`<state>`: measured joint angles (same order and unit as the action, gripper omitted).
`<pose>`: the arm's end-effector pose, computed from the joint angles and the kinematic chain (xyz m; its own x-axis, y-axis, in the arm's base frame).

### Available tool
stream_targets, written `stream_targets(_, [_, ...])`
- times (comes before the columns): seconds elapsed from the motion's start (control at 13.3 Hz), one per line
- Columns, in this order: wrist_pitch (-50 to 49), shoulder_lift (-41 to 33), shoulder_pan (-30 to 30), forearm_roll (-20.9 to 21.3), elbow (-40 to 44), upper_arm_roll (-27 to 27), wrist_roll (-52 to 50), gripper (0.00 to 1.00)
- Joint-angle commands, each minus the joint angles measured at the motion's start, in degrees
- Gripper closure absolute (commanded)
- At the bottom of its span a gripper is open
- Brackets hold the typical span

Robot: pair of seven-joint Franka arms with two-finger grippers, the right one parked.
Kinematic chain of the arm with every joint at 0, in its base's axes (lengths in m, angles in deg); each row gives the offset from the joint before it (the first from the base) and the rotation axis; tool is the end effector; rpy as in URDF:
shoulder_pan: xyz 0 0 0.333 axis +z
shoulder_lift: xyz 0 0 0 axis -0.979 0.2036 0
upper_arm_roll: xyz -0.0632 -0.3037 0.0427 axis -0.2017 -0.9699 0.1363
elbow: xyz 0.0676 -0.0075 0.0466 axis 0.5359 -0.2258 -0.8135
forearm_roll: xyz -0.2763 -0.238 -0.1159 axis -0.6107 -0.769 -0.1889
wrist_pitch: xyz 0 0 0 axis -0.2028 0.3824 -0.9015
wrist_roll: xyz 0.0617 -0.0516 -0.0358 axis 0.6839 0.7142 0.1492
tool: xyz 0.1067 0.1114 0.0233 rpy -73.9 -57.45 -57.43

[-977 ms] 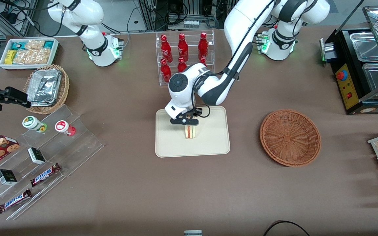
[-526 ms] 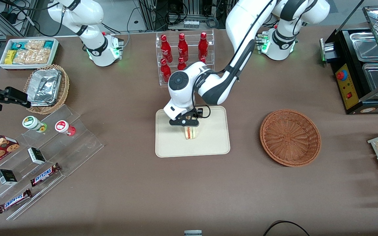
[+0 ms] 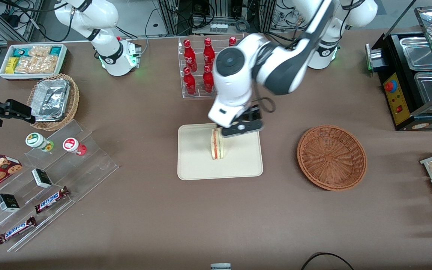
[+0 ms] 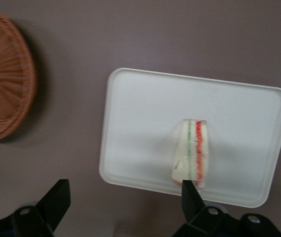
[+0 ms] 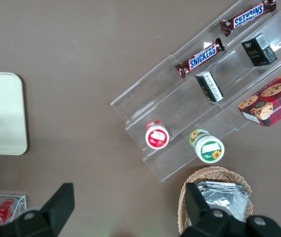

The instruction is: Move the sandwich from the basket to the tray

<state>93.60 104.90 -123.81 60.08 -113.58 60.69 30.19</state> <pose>0.5003 -0.4229 0.4198 0.9796 0.2003 0.0181 0.2010 -0.9733 -0.1110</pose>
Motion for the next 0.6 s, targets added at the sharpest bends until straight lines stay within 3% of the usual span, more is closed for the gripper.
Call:
stream_targets(0.0, [-6.21,-8.20,4.49,0.60,-2.86,0.40,0.60,0.00])
stream_targets(0.53, [-17.74,-20.43,17.95,0.08,-4.53,0.40,21.41,0.00])
